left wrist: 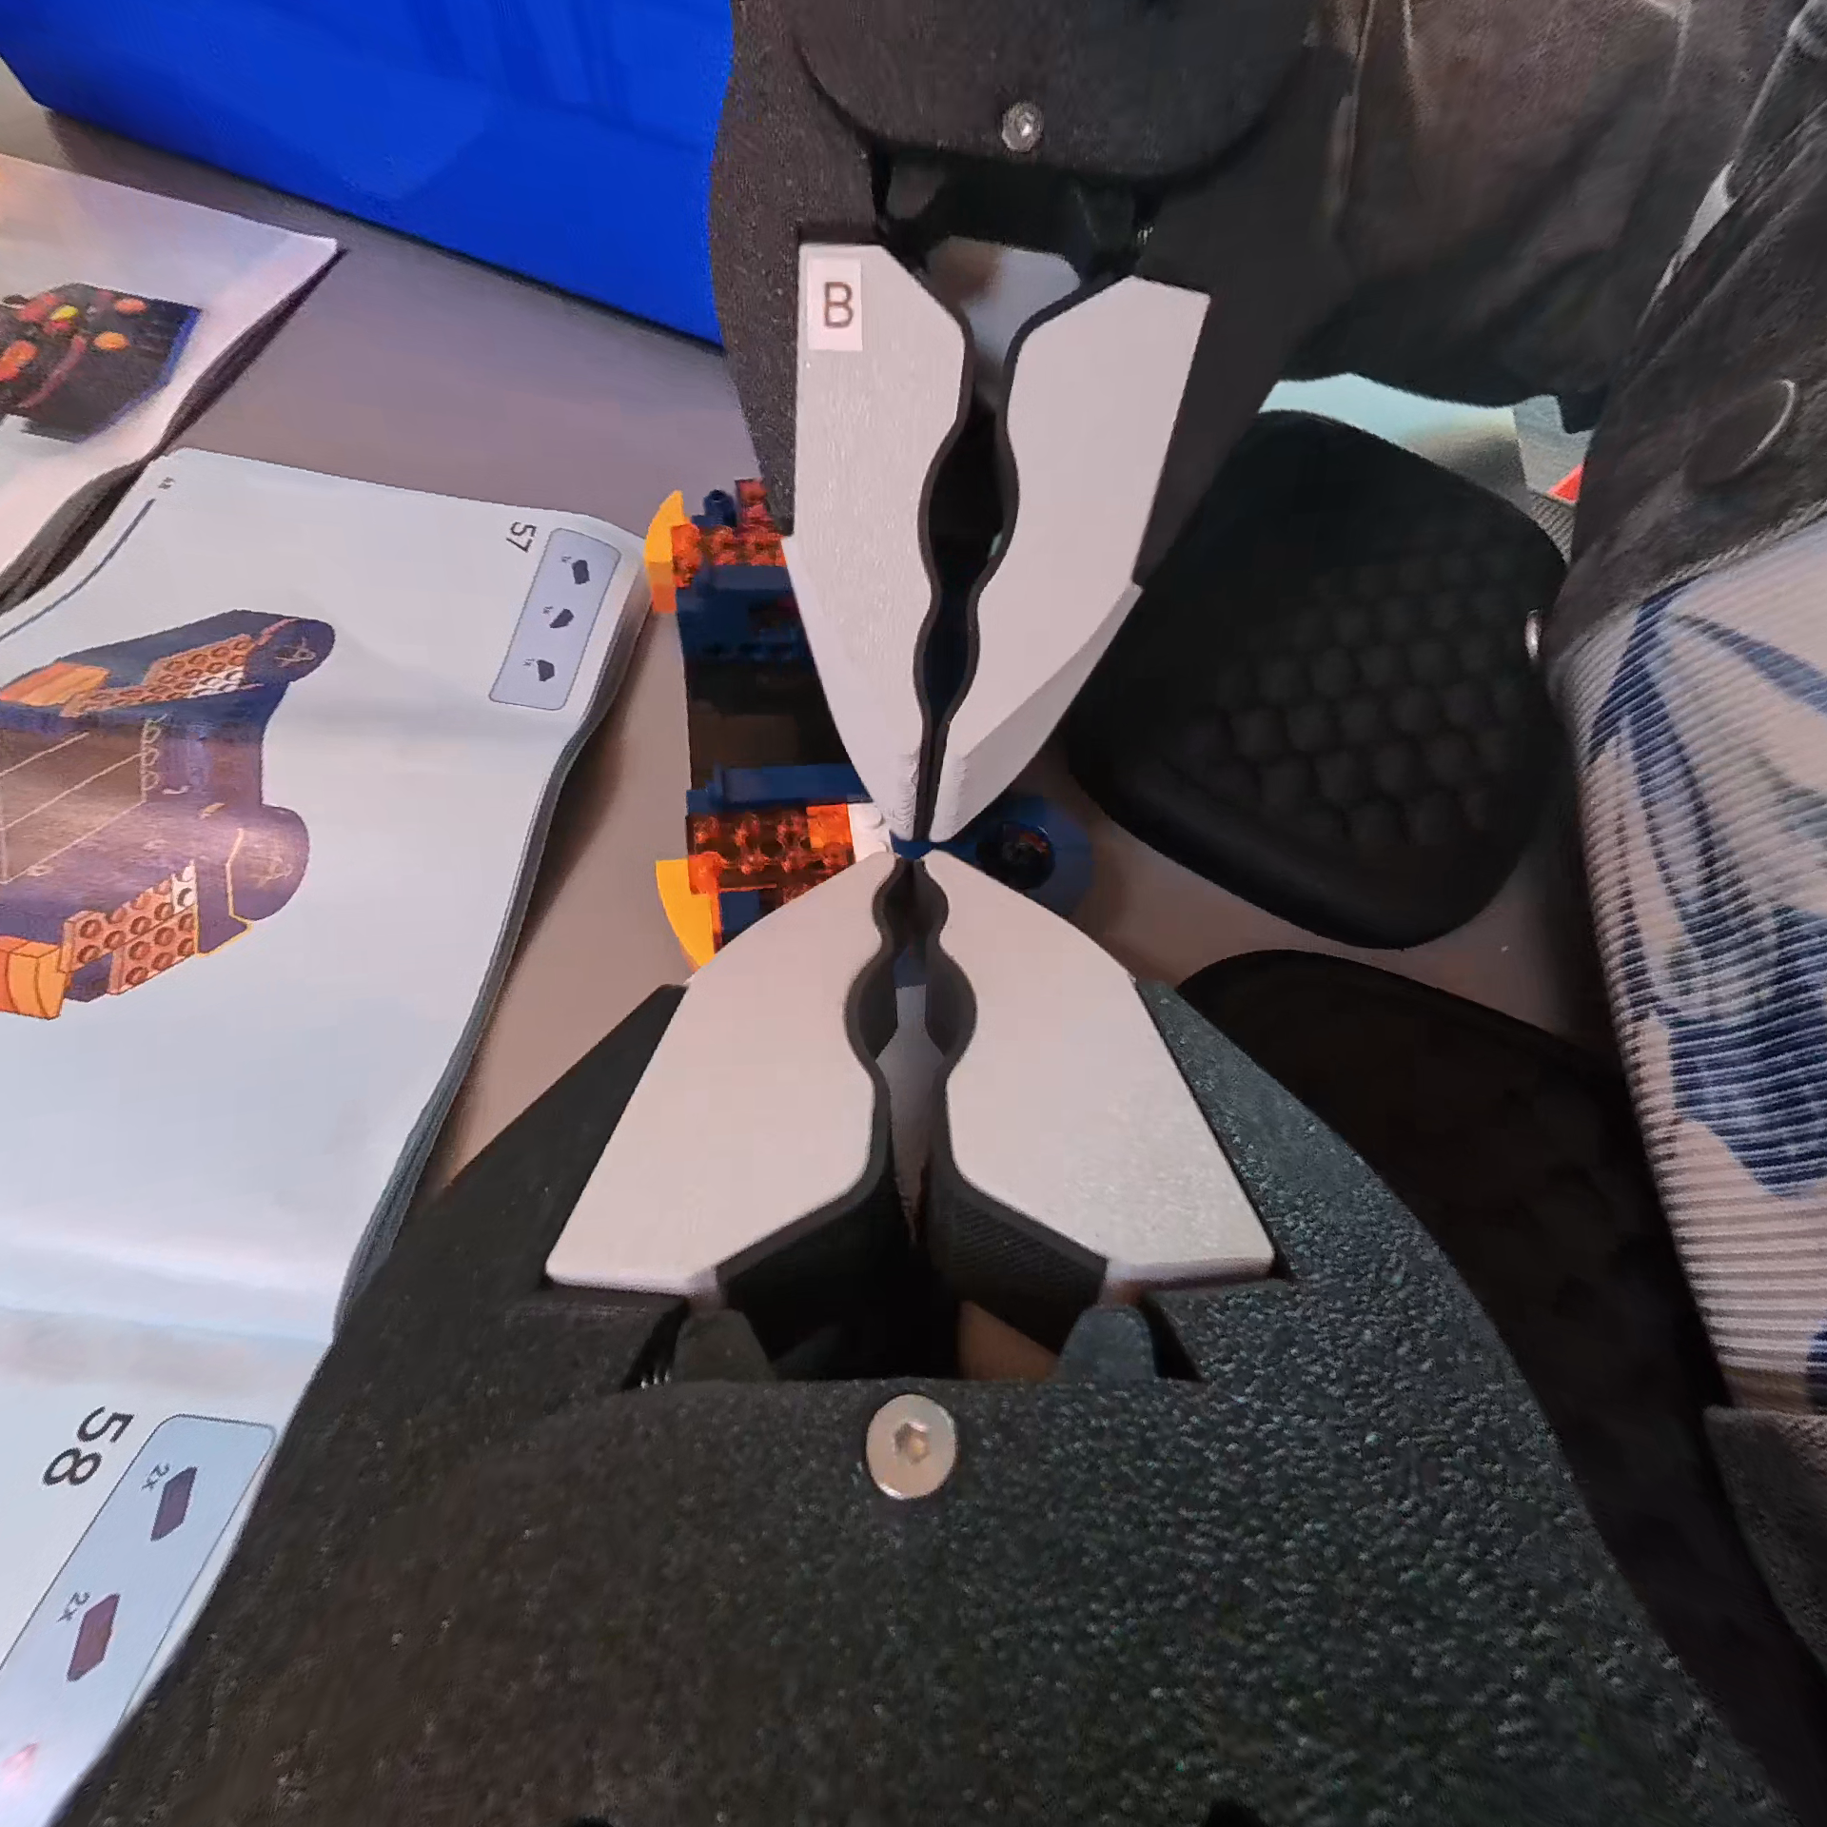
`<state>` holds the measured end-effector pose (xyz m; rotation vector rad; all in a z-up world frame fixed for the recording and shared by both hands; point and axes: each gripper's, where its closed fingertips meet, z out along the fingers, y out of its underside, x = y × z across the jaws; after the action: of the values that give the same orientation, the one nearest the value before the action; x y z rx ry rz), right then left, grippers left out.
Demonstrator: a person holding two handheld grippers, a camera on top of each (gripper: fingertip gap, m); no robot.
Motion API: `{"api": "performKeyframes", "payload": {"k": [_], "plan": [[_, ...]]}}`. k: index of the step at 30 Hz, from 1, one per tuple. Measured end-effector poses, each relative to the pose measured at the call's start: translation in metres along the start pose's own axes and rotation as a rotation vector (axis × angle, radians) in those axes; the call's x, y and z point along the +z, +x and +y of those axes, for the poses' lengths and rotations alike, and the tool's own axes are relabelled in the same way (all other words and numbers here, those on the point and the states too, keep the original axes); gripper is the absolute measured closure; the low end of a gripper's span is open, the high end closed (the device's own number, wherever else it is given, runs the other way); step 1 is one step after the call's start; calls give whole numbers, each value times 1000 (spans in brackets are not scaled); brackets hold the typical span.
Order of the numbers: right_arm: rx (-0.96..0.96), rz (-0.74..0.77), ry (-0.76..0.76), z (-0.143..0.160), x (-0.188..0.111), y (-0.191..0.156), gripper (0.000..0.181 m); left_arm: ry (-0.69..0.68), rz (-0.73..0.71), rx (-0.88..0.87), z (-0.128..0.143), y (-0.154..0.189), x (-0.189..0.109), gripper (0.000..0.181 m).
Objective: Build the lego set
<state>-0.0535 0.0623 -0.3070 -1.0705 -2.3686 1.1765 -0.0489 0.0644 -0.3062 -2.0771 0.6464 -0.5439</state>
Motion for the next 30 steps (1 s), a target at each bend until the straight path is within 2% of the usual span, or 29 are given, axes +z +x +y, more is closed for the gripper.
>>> {"api": "performKeyframes", "payload": {"k": [8, 17, 23, 27, 30], "plan": [[-53, 15, 47, 0, 0, -3, 181, -18, -37, 167, 1, 4, 0, 181], [-80, 36, 42, 1, 2, -1, 181, -113, -103, 387, 3, 10, 3, 181], [5, 30, 78, -3, -2, 2, 181, -34, -92, 307, 0, 8, -1, 181], [57, 35, 169, -16, -20, 5, 181, 136, -152, 163, -17, -4, -32, 181], [44, 59, 140, -11, -26, 5, 175, 63, -253, 100, 1, -17, -50, 181]]}}
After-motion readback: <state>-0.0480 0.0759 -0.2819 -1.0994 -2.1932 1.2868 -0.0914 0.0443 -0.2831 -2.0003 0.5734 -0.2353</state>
